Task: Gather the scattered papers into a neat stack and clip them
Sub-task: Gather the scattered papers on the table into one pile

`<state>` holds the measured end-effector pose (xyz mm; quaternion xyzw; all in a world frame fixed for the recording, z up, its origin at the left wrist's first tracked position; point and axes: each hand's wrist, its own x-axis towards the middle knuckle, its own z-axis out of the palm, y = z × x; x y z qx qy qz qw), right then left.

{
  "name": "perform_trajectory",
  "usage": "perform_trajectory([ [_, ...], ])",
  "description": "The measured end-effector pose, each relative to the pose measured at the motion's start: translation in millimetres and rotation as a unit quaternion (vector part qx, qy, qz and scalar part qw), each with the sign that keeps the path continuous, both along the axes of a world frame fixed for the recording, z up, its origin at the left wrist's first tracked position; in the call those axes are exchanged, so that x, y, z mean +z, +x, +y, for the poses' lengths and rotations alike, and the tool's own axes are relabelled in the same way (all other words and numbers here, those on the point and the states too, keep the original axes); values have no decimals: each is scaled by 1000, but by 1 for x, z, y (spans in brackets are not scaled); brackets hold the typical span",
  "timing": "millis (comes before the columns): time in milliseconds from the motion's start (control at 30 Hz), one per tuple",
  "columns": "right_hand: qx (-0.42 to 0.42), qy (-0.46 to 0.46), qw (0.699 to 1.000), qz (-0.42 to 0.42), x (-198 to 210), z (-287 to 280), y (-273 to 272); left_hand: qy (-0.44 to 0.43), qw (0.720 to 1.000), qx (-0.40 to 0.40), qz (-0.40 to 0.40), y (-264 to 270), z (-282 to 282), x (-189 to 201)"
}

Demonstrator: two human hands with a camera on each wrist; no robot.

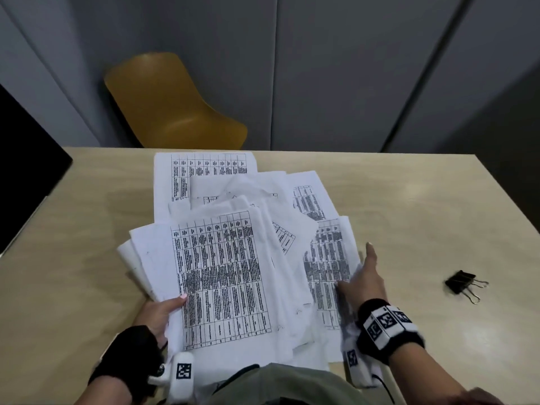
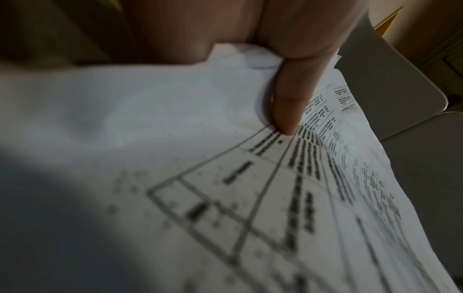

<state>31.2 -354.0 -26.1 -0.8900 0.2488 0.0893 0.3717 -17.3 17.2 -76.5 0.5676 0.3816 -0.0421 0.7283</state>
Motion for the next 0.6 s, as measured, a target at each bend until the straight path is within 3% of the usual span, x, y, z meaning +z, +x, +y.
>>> perform_trajectory([
  [167, 80, -34, 995, 49, 3, 0, 16, 3, 1000, -22, 19, -1, 4, -5],
  [367, 24, -98, 994, 35, 5, 0, 65, 27, 999, -39, 18, -1, -2, 2],
  [600, 97, -133, 983, 80, 4, 23, 98, 25, 999, -38, 10, -1, -2, 5],
])
